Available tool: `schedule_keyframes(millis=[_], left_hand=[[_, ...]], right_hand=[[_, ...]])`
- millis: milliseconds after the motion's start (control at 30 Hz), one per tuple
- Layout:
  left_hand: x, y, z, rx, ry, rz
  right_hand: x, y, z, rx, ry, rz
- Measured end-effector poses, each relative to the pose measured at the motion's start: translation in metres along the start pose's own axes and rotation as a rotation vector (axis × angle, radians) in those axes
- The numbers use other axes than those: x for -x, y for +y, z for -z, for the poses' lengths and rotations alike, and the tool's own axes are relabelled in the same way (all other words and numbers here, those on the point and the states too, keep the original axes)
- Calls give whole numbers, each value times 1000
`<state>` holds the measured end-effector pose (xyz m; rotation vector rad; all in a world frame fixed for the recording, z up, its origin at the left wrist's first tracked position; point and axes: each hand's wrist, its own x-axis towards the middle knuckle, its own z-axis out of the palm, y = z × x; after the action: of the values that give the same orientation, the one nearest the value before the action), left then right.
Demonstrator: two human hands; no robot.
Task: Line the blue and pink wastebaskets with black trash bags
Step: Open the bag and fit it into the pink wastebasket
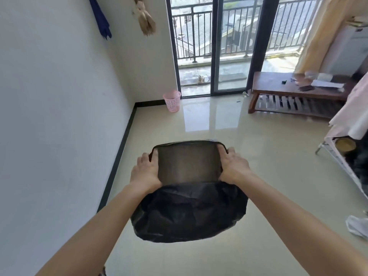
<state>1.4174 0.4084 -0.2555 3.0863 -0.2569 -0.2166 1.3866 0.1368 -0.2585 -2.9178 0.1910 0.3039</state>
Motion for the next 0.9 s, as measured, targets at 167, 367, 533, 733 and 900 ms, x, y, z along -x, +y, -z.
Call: schedule_keyframes(millis=[167, 367, 533, 733, 900], left_hand=[[-145, -48, 24, 106, 153, 73], [-344, -101, 36, 181, 171, 92], [-500, -131, 69, 124, 103, 49], [-679, -130, 93, -7, 67, -13], [-846, -110, 85, -113, 5, -41]], right_hand=[[-163, -46, 35, 37, 35, 95], [-364, -101, 65, 26, 65, 138], [-509, -127, 103, 63, -6, 84], [-664, -110, 126, 110, -49, 2], [-821, -87, 118, 119, -124, -32]])
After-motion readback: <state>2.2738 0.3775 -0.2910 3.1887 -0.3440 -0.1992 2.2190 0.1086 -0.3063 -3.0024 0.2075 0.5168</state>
